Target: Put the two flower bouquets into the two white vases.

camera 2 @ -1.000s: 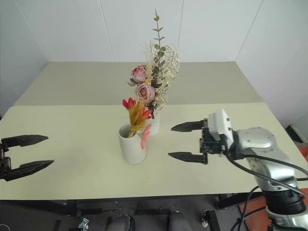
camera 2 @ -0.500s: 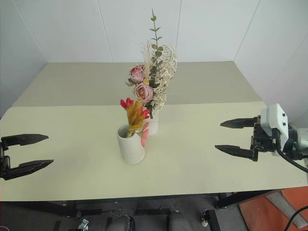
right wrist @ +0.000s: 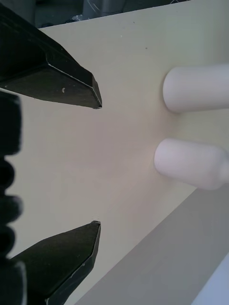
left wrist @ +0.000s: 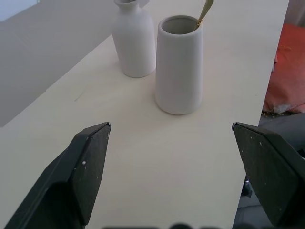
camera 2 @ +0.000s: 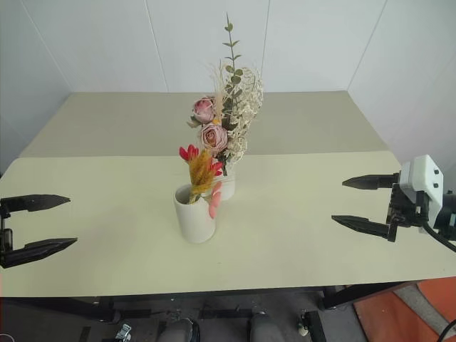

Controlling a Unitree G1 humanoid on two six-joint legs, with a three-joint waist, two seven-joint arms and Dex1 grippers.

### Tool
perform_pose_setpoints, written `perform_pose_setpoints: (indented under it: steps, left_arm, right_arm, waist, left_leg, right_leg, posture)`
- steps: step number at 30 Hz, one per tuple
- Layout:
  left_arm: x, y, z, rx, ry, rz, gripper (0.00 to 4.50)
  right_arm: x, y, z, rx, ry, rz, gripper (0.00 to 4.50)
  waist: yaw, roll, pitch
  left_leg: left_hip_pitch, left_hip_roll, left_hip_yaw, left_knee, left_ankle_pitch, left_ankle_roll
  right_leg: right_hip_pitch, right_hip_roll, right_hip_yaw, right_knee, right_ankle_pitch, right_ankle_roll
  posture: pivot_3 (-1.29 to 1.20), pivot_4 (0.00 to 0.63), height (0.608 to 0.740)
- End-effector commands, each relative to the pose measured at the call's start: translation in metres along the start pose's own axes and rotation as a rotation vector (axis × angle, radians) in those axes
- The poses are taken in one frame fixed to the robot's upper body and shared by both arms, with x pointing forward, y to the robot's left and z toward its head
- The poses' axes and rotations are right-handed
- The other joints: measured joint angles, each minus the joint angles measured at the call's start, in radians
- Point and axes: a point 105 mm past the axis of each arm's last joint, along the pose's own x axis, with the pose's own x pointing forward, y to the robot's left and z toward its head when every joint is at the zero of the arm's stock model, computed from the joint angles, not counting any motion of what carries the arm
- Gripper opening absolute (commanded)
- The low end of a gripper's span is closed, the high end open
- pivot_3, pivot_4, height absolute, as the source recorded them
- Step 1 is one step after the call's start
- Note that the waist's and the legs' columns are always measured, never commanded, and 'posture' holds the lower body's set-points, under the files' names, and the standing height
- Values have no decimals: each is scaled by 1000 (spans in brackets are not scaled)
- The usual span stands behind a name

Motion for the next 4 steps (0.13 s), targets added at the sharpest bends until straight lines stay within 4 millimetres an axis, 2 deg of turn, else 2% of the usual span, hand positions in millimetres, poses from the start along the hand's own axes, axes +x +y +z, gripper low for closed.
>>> perform_pose_setpoints:
  steps: [1, 4]
  left_arm:
    - [-2, 2, 7, 31, -8, -1, 4462]
    - [-1, 4, 7, 32, -9, -2, 4462]
  right_arm:
    - [-12, -5, 13, -44, -3, -39, 4500]
    - [-14, -4, 13, -35, 0, -38, 4500]
  waist:
    - [0, 0, 0]
    - [0, 0, 0]
  left_leg:
    - [0, 0, 0, 0, 0, 0]
    - [0, 0, 0, 0, 0, 0]
  right_leg:
    - [0, 0, 0, 0, 0, 0]
    - [0, 0, 0, 0, 0, 0]
  posture:
    - [0, 150, 740]
    - [0, 150, 740]
